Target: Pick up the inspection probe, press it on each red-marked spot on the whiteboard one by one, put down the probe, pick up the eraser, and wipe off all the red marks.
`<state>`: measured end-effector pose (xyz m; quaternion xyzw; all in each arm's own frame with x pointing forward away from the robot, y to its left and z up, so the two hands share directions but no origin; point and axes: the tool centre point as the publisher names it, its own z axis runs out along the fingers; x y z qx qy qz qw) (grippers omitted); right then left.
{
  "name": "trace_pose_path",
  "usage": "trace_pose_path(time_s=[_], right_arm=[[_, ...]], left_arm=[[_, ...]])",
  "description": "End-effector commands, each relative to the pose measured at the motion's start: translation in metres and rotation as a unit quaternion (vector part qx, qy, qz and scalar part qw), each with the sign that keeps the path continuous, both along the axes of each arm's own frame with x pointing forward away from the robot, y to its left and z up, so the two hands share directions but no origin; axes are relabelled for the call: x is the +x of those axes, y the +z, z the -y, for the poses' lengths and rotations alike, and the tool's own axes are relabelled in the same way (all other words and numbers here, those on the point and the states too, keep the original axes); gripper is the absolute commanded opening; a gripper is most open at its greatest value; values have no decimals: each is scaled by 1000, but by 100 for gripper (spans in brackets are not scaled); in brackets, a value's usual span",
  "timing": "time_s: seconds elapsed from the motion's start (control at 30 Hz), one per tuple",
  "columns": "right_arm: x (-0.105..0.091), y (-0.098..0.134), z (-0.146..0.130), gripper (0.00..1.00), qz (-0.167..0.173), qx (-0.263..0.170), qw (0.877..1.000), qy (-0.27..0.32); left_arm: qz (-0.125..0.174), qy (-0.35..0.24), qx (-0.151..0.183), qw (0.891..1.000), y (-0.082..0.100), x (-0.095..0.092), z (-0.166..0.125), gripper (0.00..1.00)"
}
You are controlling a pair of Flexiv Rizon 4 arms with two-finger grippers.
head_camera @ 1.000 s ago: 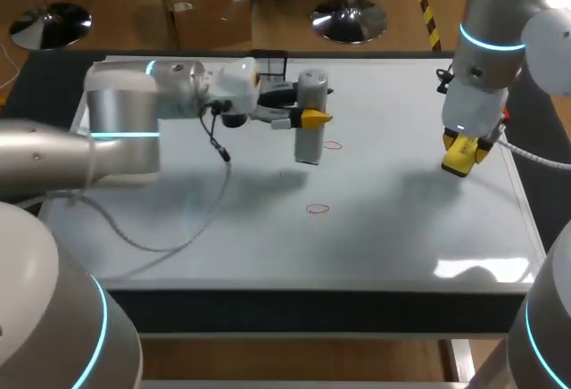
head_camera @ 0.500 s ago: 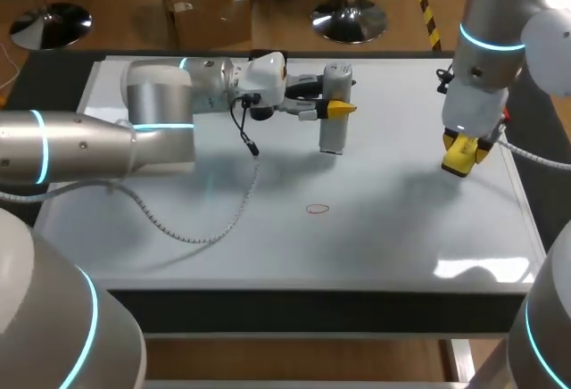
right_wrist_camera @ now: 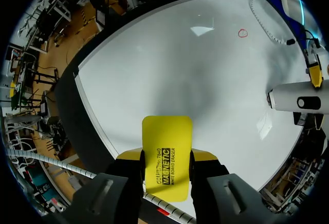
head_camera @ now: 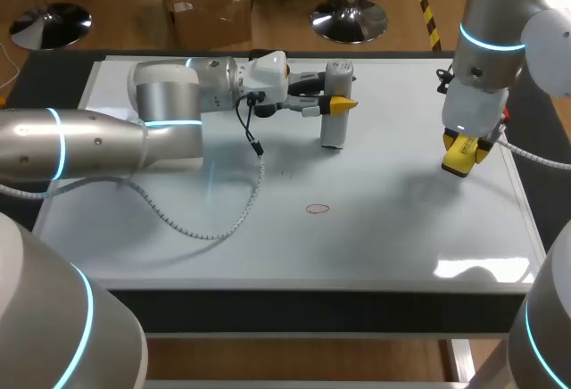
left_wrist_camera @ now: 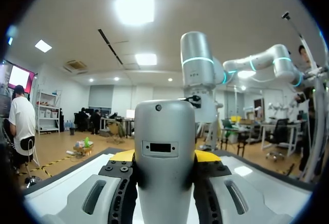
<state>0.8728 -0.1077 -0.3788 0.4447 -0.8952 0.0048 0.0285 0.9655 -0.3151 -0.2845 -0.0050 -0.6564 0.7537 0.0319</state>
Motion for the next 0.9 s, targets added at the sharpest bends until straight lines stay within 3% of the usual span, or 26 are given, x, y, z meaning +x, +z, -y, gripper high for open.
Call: trace_pose_path(time_s=[0.03, 0.37, 0.9], right_arm=[[1, 0, 0, 0, -1, -1, 1000, 1], [1, 0, 0, 0, -1, -1, 1000, 1], [1, 0, 0, 0, -1, -1, 1000, 1]], left_arm=[[-1, 1, -2, 1000, -4, 4, 1, 0], [-8, 9, 0, 1000, -14, 8, -1, 0], [-10, 12, 0, 1000, -14, 8, -1, 0]])
